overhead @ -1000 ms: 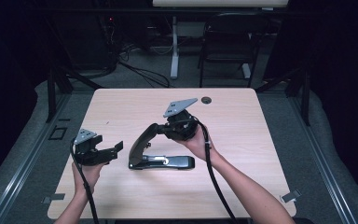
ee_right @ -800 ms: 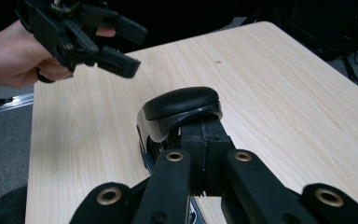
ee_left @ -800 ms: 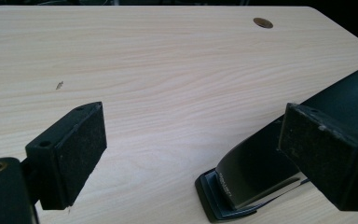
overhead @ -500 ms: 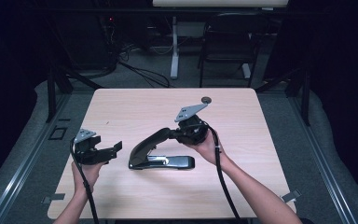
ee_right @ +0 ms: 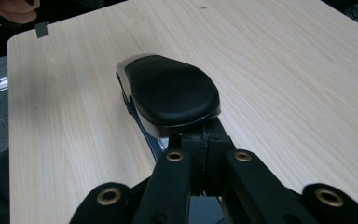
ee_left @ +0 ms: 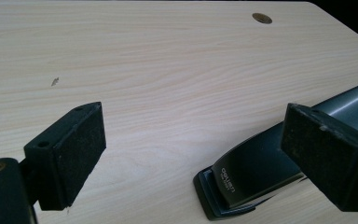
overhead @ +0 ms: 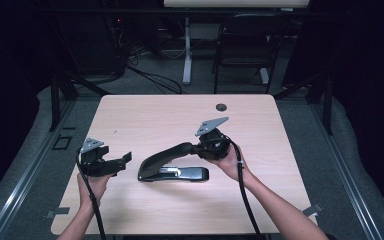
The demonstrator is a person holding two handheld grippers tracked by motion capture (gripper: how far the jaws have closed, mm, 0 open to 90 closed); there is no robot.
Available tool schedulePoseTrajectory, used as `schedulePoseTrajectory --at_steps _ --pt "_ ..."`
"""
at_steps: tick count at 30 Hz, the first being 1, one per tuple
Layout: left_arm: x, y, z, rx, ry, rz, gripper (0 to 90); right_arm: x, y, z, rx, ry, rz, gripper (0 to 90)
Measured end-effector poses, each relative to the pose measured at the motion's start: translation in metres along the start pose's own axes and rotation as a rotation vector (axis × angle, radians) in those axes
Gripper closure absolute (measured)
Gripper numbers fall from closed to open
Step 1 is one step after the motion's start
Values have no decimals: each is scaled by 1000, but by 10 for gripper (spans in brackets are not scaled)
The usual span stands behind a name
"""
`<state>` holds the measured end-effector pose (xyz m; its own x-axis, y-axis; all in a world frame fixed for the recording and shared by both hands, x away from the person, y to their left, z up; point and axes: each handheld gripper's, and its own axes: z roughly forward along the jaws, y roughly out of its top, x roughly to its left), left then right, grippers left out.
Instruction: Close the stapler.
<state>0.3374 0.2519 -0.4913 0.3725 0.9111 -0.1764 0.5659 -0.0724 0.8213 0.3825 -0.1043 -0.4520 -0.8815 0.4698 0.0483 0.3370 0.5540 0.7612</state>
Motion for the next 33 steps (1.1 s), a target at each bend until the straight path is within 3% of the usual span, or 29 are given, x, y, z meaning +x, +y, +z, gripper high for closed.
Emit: schedulePoseTrajectory --at_steps 33 --pt "-1 0 0 3 -17 -1 45 -23 -47 13 158 -38 55 900"
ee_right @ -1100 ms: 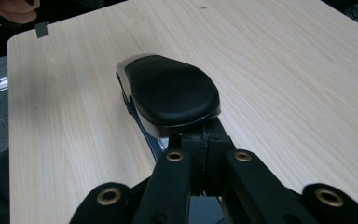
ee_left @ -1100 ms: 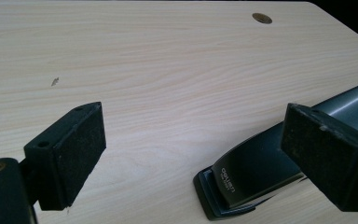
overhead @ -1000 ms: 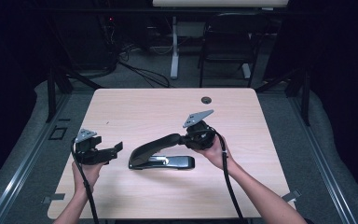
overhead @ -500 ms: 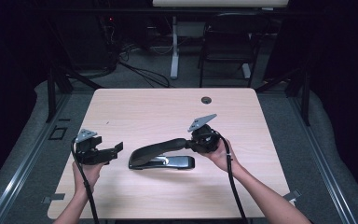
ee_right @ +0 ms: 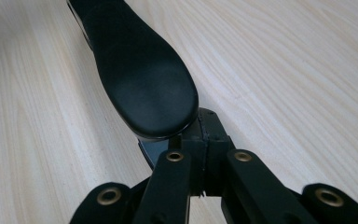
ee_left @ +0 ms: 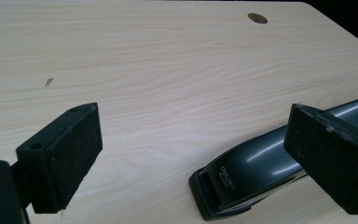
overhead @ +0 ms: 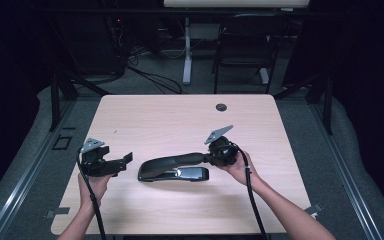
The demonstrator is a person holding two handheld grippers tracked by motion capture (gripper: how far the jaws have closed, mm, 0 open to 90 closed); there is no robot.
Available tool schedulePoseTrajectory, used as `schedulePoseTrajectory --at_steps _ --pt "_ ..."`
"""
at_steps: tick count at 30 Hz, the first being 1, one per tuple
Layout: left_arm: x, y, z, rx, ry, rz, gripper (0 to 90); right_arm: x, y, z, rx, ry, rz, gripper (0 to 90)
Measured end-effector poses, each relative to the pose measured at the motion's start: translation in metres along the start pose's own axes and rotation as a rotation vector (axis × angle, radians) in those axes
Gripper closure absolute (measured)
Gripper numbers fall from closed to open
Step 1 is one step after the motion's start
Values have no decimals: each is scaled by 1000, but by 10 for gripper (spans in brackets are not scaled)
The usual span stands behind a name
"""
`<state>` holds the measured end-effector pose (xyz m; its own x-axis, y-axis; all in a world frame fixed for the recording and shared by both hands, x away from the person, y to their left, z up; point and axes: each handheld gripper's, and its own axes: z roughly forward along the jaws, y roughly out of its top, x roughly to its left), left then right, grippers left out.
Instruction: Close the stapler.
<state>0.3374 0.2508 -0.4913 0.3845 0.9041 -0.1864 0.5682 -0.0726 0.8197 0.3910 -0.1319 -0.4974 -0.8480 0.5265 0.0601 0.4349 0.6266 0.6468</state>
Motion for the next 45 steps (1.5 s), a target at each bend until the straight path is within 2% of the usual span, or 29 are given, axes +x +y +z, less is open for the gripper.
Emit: schedulePoseTrajectory --at_steps 4,14,17,20,23,26,29,31,34,37,41,42,45 --pt "1 0 0 -3 3 0 44 -3 -6 5 38 1 2 900" --pt "1 0 2 17 -9 1 37 -6 -10 10 63 10 20 900" --pt "1 0 1 19 -10 2 33 -9 -10 9 77 -2 26 900" --pt "1 0 2 21 -14 3 33 -18 -12 1 63 -33 62 900" --pt "2 0 2 25 -14 5 33 -23 -8 -15 1 -59 81 900" --pt "2 1 2 38 -17 10 33 -15 1 -31 -77 -57 55 900" --pt "1 1 2 36 -15 10 32 -1 11 -40 -114 -38 18 900" --pt "1 0 2 33 -14 11 33 6 14 -40 -118 -24 -3 900" --pt "1 0 2 35 -13 12 33 13 17 -34 -91 -10 -29 900" --pt "1 0 2 34 -15 13 32 15 16 -26 -80 -6 -23 900" --pt "1 0 3 37 -15 14 32 14 14 -19 -36 -1 -33 900" --pt "1 0 3 36 -15 13 31 15 13 -17 -49 1 -26 900" --pt "1 0 3 36 -15 14 31 14 13 -18 -45 3 -27 900"
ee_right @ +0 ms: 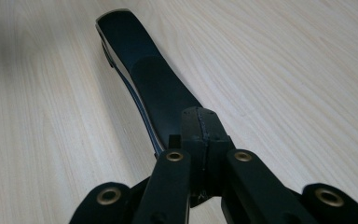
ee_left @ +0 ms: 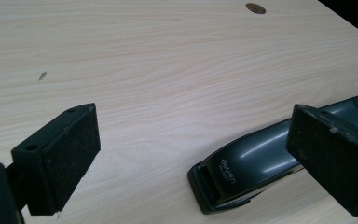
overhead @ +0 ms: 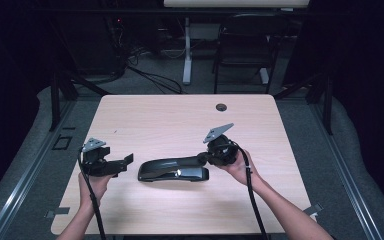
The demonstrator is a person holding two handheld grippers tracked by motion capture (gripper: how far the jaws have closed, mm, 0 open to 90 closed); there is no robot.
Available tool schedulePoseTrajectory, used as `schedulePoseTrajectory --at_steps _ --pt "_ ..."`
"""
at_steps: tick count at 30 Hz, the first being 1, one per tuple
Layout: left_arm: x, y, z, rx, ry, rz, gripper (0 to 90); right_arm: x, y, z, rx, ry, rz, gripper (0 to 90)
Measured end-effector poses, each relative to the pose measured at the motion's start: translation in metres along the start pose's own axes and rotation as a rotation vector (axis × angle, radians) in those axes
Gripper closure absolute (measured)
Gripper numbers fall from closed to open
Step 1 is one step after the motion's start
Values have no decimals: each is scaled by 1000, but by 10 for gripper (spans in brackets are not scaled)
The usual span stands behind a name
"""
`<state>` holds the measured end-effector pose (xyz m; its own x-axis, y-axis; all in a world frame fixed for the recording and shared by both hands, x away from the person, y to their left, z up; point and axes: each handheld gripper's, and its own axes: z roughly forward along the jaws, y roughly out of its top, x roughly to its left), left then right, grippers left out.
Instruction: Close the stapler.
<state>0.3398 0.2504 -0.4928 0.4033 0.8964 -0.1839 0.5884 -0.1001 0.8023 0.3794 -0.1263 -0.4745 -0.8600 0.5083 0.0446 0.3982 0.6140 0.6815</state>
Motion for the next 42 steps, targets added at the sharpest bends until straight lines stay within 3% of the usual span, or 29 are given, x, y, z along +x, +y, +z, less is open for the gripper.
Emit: schedulePoseTrajectory --at_steps 7,25,42 --pt "0 0 0 2 -2 1 30 -4 -4 7 49 5 4 900" --pt "-2 0 0 1 -1 10 28 -5 -9 14 84 7 13 900" --pt "-2 0 1 4 2 15 28 -3 -10 17 98 -9 -12 900"
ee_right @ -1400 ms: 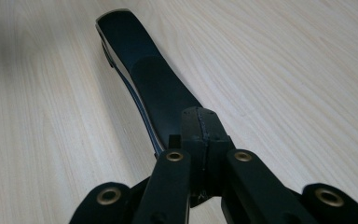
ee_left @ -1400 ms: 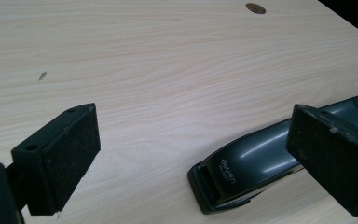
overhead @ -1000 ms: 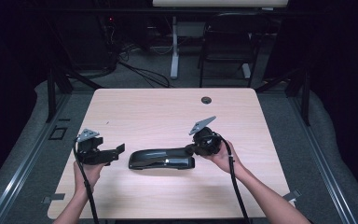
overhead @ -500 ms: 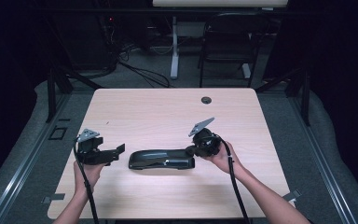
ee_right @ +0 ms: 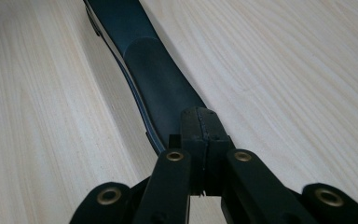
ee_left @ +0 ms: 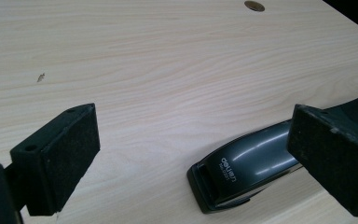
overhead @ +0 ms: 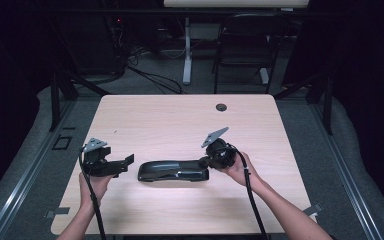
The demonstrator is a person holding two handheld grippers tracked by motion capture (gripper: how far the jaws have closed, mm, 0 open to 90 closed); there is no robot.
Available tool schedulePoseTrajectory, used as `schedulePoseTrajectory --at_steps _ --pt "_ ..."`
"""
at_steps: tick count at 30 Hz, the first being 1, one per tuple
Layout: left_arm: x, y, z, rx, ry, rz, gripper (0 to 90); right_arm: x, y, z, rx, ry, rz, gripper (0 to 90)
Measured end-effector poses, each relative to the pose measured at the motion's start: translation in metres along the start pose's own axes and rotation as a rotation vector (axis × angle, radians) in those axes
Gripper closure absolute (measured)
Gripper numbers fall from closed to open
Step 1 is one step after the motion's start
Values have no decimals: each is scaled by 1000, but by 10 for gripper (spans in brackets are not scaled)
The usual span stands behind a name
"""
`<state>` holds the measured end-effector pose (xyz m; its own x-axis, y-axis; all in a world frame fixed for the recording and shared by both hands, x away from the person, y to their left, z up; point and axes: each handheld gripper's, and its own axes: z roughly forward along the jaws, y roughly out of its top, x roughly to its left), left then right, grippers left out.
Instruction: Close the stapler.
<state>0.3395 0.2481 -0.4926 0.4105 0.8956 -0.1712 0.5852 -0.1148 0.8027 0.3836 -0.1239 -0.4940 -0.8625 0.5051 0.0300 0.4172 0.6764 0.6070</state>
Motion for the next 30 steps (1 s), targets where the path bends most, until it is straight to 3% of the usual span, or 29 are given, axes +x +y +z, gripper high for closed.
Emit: schedulePoseTrajectory --at_steps 12,13,24,30 --pt "0 0 0 2 -1 2 28 0 0 0 0 -4 1 900" --pt "0 0 0 1 -1 2 28 0 -1 3 20 -7 -9 900" --pt "1 0 1 1 -3 2 27 3 1 1 30 -23 -34 900" --pt "0 0 1 3 -2 4 28 5 7 -11 -27 -22 -31 900"
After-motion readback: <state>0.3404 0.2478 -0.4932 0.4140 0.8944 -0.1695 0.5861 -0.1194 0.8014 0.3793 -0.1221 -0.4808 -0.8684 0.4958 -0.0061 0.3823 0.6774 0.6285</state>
